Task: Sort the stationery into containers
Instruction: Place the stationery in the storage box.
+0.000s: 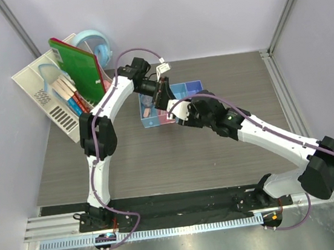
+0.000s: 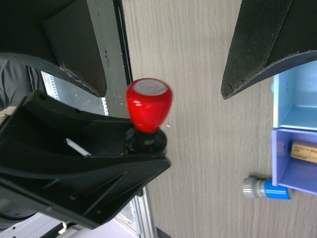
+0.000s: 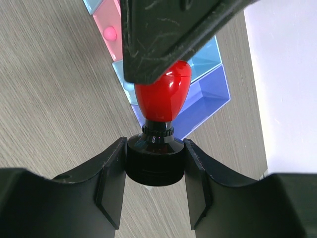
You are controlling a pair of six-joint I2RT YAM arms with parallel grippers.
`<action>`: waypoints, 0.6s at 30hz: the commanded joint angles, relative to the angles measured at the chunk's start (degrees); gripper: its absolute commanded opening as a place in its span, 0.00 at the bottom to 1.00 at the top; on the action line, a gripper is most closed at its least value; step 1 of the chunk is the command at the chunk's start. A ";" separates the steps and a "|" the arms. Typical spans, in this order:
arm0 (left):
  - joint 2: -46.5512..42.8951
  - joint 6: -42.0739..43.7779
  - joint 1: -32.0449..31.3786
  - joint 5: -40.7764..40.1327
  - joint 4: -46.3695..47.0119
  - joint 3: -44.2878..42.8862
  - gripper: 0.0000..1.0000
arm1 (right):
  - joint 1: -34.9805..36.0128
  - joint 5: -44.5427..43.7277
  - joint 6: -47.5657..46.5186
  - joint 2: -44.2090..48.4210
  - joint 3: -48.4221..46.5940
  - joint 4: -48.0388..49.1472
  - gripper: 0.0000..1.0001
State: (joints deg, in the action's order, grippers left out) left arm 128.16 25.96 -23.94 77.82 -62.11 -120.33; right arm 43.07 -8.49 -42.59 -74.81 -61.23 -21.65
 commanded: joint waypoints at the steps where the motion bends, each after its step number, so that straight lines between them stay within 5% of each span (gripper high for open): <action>1: -4.76 0.76 -0.66 3.48 -1.26 -0.78 0.96 | 0.35 -0.74 -0.57 -0.43 -1.26 3.98 0.37; 13: -4.41 0.59 -2.25 3.92 -1.97 -0.87 0.90 | 0.44 -0.74 -0.04 -1.40 -3.37 4.69 0.37; 18: -3.71 0.50 -2.51 4.27 -2.32 -0.87 0.78 | 0.44 -1.79 -0.57 -1.31 -4.24 4.69 0.37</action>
State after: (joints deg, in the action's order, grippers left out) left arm 126.65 25.96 -26.20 79.79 -63.44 -120.33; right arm 43.07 -8.67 -42.78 -76.55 -61.93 -20.14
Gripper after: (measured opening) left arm 0.822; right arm 0.499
